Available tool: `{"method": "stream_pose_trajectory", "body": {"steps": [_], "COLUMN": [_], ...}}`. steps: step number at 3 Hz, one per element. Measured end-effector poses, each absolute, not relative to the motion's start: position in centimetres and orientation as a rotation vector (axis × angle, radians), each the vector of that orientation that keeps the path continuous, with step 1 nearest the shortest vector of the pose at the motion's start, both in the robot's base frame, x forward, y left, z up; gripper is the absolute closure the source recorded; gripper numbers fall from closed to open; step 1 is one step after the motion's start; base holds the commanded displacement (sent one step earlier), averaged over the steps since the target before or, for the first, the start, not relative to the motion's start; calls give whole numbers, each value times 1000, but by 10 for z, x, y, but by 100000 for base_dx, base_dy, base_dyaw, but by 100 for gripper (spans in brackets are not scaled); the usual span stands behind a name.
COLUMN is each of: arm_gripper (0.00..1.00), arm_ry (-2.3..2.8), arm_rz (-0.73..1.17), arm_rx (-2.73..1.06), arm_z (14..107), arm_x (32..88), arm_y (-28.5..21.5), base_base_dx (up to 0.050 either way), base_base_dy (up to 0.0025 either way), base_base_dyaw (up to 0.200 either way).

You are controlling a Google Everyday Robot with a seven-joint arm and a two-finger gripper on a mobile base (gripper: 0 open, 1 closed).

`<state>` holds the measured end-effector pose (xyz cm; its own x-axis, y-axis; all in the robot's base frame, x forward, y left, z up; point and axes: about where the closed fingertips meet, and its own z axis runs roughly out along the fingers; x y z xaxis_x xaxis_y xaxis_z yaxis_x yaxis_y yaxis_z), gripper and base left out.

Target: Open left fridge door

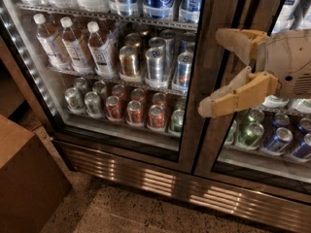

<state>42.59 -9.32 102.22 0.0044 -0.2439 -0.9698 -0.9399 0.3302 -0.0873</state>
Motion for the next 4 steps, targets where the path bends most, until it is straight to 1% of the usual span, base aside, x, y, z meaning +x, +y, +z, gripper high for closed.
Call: {"method": "stream_pose_trajectory", "body": {"steps": [2, 3, 4], "arm_gripper": [0, 0, 0], "arm_ry": [1502, 1515, 1514], "arm_rz": [776, 758, 754], "arm_rx": [-1116, -1070, -1069], "arm_z": [1021, 1023, 1023], "arm_x": [427, 427, 427], "arm_y": [-100, -118, -116], "base_base_dx": [0, 0, 0], "base_base_dy": [0, 0, 0], "base_base_dyaw": [0, 0, 0]}}
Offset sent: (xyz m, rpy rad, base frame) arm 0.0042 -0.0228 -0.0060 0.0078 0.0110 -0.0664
